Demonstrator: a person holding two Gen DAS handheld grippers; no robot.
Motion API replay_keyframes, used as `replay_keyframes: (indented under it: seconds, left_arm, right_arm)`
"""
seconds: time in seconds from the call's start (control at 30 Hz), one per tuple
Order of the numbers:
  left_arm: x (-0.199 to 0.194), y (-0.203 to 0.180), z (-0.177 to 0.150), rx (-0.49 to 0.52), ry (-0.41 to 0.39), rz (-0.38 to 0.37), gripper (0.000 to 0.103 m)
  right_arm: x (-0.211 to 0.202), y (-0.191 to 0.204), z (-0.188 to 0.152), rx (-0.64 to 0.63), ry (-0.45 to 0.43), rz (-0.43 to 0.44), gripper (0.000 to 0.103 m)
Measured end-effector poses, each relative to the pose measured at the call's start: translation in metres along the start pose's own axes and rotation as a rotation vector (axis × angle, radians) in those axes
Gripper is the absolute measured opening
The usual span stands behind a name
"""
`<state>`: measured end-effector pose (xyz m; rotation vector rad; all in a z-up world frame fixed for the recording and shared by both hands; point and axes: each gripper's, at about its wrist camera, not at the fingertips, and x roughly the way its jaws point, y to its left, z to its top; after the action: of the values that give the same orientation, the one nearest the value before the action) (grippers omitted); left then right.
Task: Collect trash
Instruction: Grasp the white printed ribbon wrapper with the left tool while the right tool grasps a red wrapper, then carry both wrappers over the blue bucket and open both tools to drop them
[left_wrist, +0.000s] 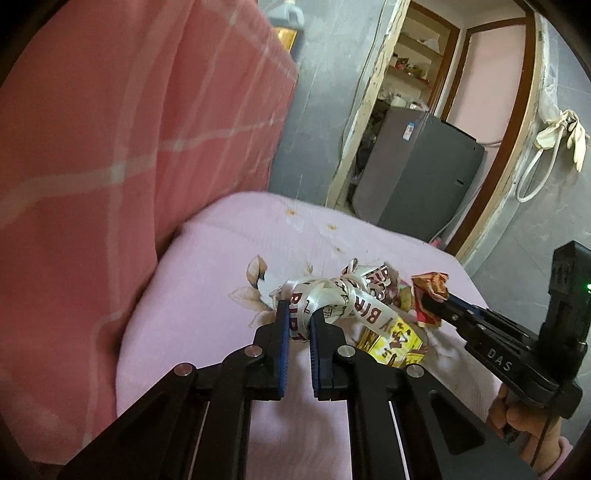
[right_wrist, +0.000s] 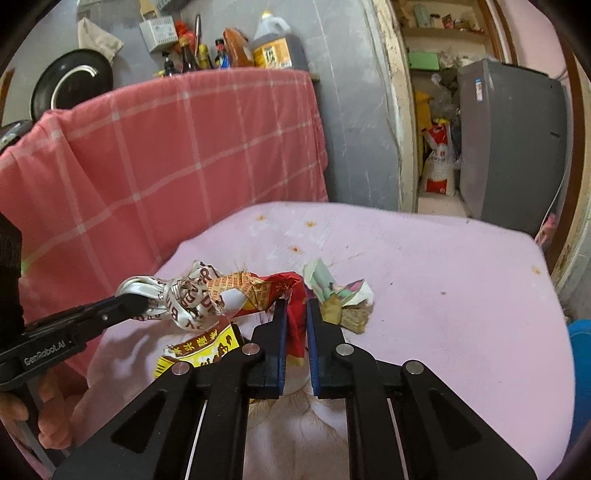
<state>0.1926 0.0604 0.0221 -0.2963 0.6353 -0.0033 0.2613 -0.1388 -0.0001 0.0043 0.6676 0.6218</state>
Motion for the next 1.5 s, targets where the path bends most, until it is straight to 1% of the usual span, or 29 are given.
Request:
replay_keyframes:
  seconds: [0.1,0.3,0.5,0.67,0.8,1.0,1.13,1.27,1.37,1.5]
  left_arm:
    - [-0.006,-0.005,0.001,0.005,-0.028,-0.001,0.007]
    - [-0.015,-0.020,0.007,0.010,-0.080,-0.012,0.007]
    - [-0.031,-0.035,0.016,-0.001,-0.156,-0.047,0.007]
    - [-0.044,-0.053,0.023,0.021,-0.228,-0.079,0.007]
    - [-0.053,-0.077,0.025,0.061,-0.279,-0.096,0.007]
    - [-0.064,-0.112,0.022,0.100,-0.342,-0.137,0.007]
    - [-0.066,-0.138,0.020,0.109,-0.362,-0.176,0.007]
    - [-0.060,-0.166,0.020,0.118,-0.355,-0.222,0.007]
    - [-0.057,-0.187,0.017,0.126,-0.346,-0.256,0.007]
    - [-0.053,-0.213,0.014,0.154,-0.339,-0.283,0.007]
  right_arm:
    - [-0.012,-0.003,0.002,0.021,-0.035,-0.002,0.008]
    - [-0.045,-0.012,0.009,0.066,-0.138,-0.005,0.008]
    - [-0.093,-0.011,0.014,0.065,-0.261,-0.028,0.008]
    - [-0.131,-0.013,0.018,0.057,-0.359,-0.068,0.008]
    - [-0.156,-0.020,0.022,0.058,-0.421,-0.105,0.008]
    - [-0.183,-0.031,0.018,0.037,-0.470,-0.184,0.008]
    - [-0.203,-0.043,0.011,0.025,-0.497,-0.250,0.008]
    - [-0.222,-0.058,0.005,0.033,-0.523,-0.312,0.008]
    - [-0.237,-0.075,-0.004,0.069,-0.551,-0.363,0.008]
    - [-0.251,-0.095,-0.014,0.113,-0.571,-0.410,0.008]
